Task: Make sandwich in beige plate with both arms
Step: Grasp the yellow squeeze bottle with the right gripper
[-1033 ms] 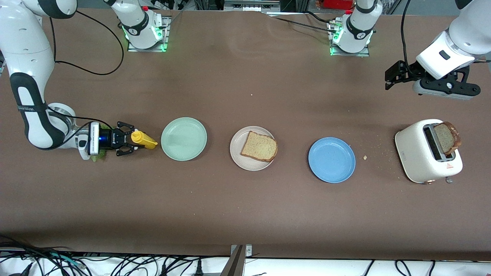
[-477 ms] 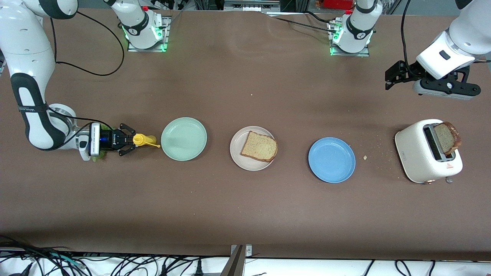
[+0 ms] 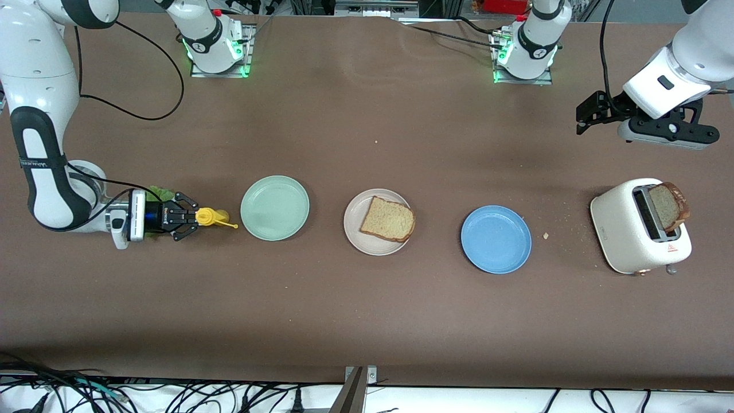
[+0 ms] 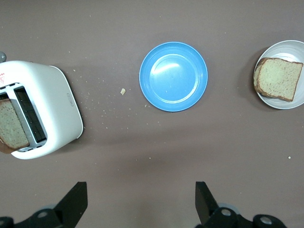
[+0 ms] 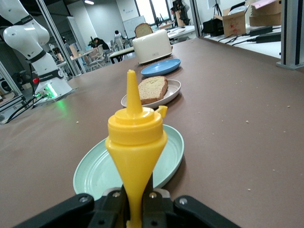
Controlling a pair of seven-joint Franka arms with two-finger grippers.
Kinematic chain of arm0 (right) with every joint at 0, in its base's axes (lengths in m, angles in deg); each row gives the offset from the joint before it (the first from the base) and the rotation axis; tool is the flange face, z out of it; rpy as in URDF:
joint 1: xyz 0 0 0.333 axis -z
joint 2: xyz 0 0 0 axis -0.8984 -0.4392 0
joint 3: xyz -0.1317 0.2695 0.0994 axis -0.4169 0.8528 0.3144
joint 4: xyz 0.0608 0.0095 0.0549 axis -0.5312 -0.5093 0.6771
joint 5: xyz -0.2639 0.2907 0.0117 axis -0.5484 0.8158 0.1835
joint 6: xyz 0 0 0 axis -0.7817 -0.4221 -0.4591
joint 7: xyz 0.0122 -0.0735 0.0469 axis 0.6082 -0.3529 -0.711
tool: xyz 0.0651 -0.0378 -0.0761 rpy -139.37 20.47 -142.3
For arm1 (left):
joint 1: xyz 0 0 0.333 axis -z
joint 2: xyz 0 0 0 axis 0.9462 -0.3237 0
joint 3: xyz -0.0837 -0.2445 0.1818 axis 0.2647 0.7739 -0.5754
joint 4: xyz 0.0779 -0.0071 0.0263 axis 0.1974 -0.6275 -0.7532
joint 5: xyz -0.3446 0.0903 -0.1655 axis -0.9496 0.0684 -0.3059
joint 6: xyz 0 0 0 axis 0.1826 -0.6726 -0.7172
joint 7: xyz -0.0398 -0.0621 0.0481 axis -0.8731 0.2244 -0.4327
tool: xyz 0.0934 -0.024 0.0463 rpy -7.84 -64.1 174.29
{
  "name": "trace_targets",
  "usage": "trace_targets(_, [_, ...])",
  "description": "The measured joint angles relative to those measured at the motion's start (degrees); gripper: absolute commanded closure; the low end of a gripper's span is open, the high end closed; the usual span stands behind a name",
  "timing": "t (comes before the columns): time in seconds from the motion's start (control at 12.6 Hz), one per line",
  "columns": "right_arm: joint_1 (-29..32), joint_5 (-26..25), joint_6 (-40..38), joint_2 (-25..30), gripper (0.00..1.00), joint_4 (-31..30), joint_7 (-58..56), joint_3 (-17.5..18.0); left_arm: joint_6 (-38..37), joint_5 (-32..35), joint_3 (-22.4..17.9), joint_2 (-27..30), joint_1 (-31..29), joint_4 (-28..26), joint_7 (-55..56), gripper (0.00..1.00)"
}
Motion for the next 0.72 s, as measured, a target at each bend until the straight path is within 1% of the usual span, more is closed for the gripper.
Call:
trace_targets(0.24, [-0.56, -3.56, 0.44, 0.82, 0.91, 2.59, 4.83, 0.00, 0.00, 0.00, -0.01, 0.00, -0.01, 0.00, 0.00, 0.00])
trace_targets(0.48, [-1.32, -8.49, 2.49, 3.68, 0.91, 3.88, 11.89, 0.00, 0.00, 0.00, -0.05, 0.00, -0.03, 0.00, 0.00, 0.00])
trace_targets(0.72, [-2.80, -12.25, 3.25, 5.41, 0.91, 5.10, 18.14, 0.01, 0.00, 0.00, -0.23, 0.00, -0.05, 0.00, 0.00, 0.00])
